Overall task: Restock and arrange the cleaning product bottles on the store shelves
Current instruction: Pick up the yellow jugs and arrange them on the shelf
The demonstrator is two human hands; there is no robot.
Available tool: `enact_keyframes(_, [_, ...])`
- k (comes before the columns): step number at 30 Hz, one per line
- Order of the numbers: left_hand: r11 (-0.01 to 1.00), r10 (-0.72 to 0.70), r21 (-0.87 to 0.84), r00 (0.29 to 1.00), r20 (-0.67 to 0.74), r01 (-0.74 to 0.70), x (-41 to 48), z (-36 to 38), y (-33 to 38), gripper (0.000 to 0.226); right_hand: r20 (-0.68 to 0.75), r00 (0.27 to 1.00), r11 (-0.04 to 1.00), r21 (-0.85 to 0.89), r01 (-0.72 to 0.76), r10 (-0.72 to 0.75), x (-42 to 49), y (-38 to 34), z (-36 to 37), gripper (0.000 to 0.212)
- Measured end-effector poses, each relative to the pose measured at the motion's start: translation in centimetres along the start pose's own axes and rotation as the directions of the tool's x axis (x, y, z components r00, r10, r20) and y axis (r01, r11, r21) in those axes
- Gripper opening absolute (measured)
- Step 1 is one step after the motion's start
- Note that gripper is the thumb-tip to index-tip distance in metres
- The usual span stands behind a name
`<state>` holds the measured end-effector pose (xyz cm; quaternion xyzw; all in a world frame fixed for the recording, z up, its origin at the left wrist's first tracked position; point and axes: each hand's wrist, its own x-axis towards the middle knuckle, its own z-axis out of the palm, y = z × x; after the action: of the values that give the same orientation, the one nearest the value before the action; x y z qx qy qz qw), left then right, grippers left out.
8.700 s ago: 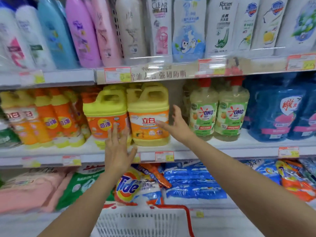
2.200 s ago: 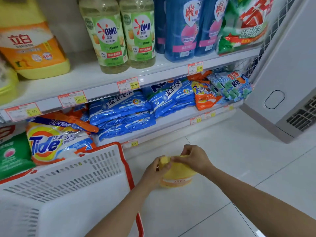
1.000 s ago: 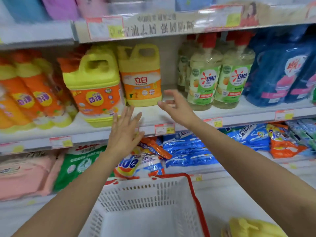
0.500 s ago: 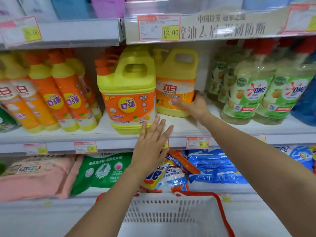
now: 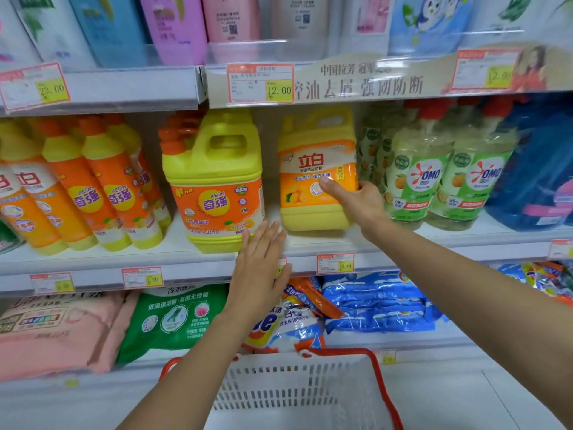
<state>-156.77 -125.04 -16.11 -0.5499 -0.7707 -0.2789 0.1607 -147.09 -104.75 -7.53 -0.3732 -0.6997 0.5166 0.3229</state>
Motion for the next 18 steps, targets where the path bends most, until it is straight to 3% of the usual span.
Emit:
enact_keyframes(2, [0.984, -0.102, -0.157, 0.991, -0.086, 0.088, 0.0, -0.9, 1.3, 0.055, 0.046, 0.999, 1.000, 0.028, -0.001, 0.000, -1.3, -0.7, -1.0, 0.041])
enact_keyframes(4, [0.914, -0.263, -0.350, 0.957, -0.123, 0.206, 0.1, -1.8, 2.7, 0.059, 0.090, 0.996, 0.998, 0.062, -0.008, 0.002, -2.6, -1.0, -2.0, 0.034])
enact_keyframes(5, [0.833, -0.355, -0.478, 0.932, -0.076, 0.278, 0.2, -2.4, 3.5, 0.062, 0.105, 0.994, 0.997, 0.072, -0.013, 0.005, -3.6, -1.2, -2.4, 0.040])
enact_keyframes(7, [0.575, -0.446, -0.721, 0.887, 0.120, 0.387, 0.5, -3.5, 5.5, 0.071, 0.127, 0.991, 0.993, 0.098, -0.058, 0.046, -5.3, -1.4, -3.2, 0.059])
enact_keyframes(8, [0.459, -0.440, -0.790, 0.877, 0.194, 0.405, 0.4, -3.8, 6.5, 0.074, 0.147, 0.987, 0.989, 0.128, -0.077, 0.058, -6.1, -1.2, -3.7, 0.057])
enact_keyframes(10, [0.361, -0.426, -0.849, 0.878, 0.217, 0.385, -0.1, -4.3, 8.3, 0.073, 0.193, 0.980, 0.981, 0.176, -0.084, 0.049, -8.6, -1.1, -4.6, 0.041])
enact_keyframes(11, [0.344, -0.431, -0.866, 0.880, 0.198, 0.363, -0.5, -4.5, 9.1, 0.071, 0.211, 0.976, 0.980, 0.183, -0.083, 0.043, -9.7, -0.9, -5.1, 0.047])
enact_keyframes(15, [0.294, -0.500, -0.890, 0.849, 0.168, 0.349, -2.4, -5.3, 11.9, 0.061, 0.296, 0.955, 0.976, 0.212, -0.058, -0.008, -13.9, 1.0, -7.8, 0.111])
enact_keyframes(18, [0.191, -0.556, -0.894, 0.795, 0.241, 0.405, -3.1, -6.1, 13.9, 0.049, 0.351, 0.929, 0.975, 0.218, 0.041, -0.117, -17.0, 2.4, -9.7, 0.113])
